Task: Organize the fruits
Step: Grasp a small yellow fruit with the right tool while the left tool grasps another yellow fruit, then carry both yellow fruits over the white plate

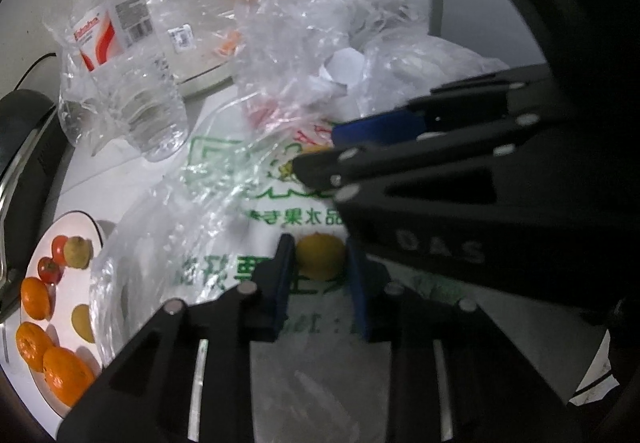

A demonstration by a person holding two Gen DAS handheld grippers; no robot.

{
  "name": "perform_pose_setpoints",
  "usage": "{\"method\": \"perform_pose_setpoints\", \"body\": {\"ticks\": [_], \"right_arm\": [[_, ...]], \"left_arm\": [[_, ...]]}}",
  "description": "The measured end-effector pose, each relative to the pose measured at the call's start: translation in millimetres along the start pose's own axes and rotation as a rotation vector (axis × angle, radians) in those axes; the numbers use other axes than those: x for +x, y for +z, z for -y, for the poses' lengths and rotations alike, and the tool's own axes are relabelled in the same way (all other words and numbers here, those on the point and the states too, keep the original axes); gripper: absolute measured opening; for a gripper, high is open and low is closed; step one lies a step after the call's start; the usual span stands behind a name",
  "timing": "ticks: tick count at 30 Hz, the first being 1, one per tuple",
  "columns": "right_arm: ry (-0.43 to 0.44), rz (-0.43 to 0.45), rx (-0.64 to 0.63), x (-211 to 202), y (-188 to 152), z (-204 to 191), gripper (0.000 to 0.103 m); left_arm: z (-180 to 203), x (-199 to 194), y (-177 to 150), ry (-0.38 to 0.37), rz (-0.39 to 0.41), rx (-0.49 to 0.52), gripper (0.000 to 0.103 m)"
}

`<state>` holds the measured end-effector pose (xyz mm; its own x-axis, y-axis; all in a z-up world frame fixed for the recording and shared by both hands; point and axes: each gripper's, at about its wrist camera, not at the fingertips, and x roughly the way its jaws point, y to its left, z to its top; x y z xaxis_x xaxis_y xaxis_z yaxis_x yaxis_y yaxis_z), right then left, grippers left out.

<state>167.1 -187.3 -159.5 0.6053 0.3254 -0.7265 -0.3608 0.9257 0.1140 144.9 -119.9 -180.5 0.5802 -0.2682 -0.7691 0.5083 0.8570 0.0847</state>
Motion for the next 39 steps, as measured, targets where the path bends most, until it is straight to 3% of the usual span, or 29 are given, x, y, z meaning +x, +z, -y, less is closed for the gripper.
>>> {"method": "perform_pose_setpoints", "body": {"ticks": [11,15,39], "right_arm": [[-0.027,-0.037,-0.021,14,-2,-3,0.037],[-0.034,-0.033,-0.034,13,-2,-5,0.029],[-0.008,0.053,-0.066,-29,1,-46,0.029]], "left_arm": [[-17,-10,-4,0.025,0.002,-0.008,0.027],[-24,-16,-5,0.038,0.015,-0.015,0.027],[-67,-68,-11,0.136,0.097,-0.068,0.027]]}}
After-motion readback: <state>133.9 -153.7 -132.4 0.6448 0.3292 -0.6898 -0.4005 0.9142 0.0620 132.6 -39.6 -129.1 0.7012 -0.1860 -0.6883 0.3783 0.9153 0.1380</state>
